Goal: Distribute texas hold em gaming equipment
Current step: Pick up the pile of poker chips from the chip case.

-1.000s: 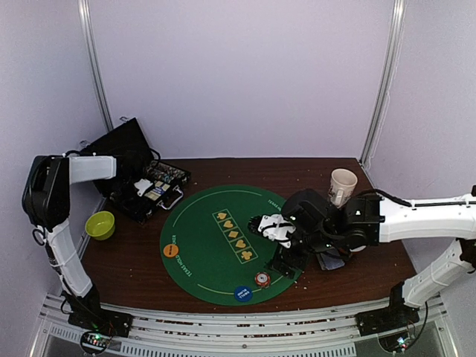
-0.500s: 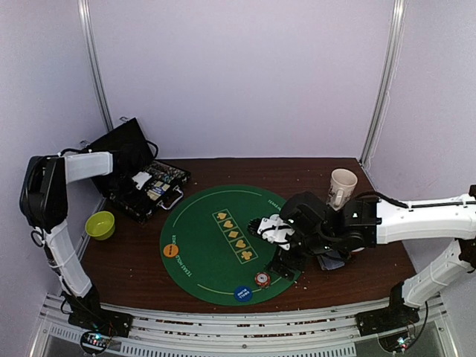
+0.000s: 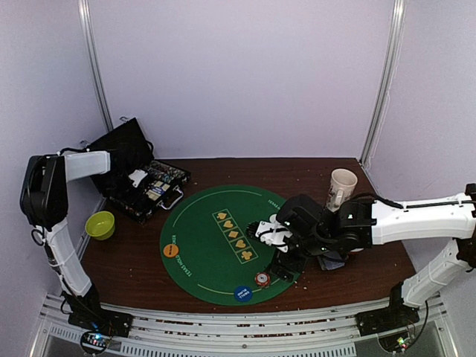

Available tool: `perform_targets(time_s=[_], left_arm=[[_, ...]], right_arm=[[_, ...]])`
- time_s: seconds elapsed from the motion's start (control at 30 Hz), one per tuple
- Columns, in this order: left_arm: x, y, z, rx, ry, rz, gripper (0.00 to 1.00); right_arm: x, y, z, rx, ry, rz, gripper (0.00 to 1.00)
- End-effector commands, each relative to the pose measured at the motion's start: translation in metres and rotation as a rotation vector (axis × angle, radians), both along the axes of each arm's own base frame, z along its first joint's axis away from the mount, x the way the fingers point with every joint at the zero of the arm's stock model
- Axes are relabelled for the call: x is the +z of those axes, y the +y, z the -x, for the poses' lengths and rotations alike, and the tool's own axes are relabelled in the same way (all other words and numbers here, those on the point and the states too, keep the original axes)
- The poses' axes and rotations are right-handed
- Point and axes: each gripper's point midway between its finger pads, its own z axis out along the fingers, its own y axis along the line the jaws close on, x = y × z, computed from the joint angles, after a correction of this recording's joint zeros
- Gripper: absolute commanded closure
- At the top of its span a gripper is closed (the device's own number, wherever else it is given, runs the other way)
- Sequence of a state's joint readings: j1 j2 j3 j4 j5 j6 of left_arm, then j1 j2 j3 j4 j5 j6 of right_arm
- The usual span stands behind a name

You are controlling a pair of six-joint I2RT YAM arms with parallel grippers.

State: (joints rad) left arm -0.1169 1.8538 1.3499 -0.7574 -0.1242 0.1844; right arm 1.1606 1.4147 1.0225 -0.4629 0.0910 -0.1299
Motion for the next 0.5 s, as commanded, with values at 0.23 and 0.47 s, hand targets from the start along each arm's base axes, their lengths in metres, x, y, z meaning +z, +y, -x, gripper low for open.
perform_targets(time_s=[0.23,0.47], left_arm=[[-0.014,0.011,-0.008,0.037,0.013,-0.062,0.19],[-0.010,0.020,-0.011,0.064,-0.003,-0.103,0.31]], right_arm=[[0.003,0.000,0.000,-0.006,0.013,0.002,0.00],[0.004,0.002,0.001,-0.004,0.017,-0.005,0.00]])
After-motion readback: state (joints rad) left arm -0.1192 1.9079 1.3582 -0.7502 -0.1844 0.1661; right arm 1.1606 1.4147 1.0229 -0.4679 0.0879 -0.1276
